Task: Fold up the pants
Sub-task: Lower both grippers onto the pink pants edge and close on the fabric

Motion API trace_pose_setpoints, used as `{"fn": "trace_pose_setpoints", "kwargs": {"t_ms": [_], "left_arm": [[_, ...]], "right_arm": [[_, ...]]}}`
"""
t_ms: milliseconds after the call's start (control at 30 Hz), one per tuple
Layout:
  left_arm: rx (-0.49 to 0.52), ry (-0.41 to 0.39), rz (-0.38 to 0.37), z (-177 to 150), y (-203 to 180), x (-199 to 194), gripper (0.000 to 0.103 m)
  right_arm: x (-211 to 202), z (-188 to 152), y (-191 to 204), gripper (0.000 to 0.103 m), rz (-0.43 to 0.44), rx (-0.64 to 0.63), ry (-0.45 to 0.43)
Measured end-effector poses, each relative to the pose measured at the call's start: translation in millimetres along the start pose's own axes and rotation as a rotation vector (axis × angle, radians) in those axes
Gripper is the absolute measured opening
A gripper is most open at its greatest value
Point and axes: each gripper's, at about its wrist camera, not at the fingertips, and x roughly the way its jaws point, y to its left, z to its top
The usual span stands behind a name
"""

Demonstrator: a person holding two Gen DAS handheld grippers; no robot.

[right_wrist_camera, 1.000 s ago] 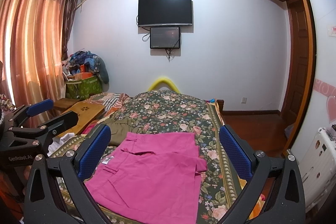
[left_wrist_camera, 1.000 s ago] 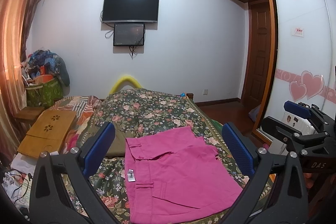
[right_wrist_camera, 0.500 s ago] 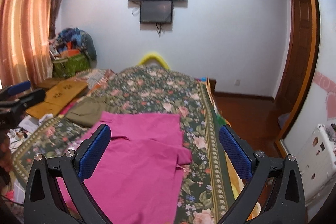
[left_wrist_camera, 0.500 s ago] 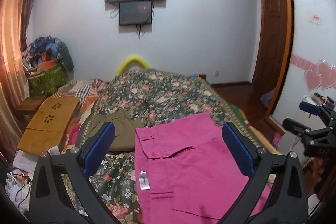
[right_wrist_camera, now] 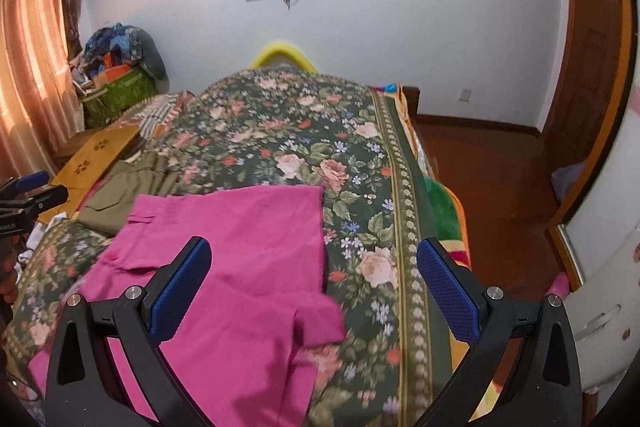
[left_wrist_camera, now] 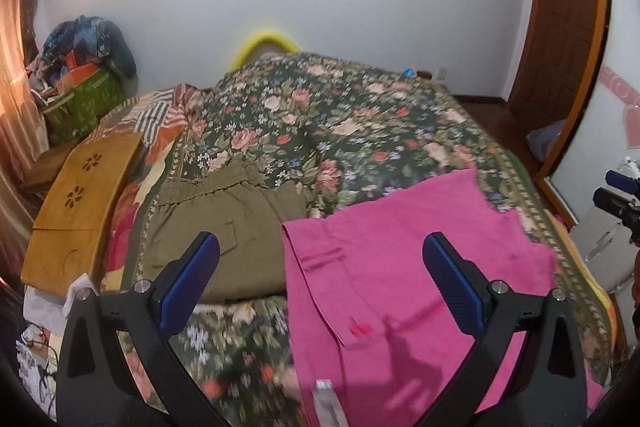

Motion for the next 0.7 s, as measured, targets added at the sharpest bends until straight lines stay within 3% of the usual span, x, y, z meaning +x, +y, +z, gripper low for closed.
{"fn": "trace_pose_setpoints", "kwargs": {"t_ms": [233,367,467,567,700], "left_arm": [[-0.042,0.098,-0.007,12.7,23.5,78.0,0.102],[-0.064,0.172,-0.040,11.9,32.5,117.8,0.083],[-0.078,0.210,-0.059,7.6,37.1,140.8,0.076],[-0.069,0.227,-0.061,2.8,37.3,153.6,0.063],[-0.058,0.255,-0.085,-6.4,36.8,163.5,0.053]], "right_arm": [[67.8,16.9,-13.3,0.101,0.021,-0.016,0.087],[106.9,22.2,-14.6,0.089,0.056,-0.047,0.160],[137.1,26.2,-15.5,0.082,0.092,-0.051,0.209],[163.5,31.9,-14.4,0.072,0.120,-0.062,0.251],[185.4,35.3,-13.9,0.060,0.114,-0.109,0.271]]}}
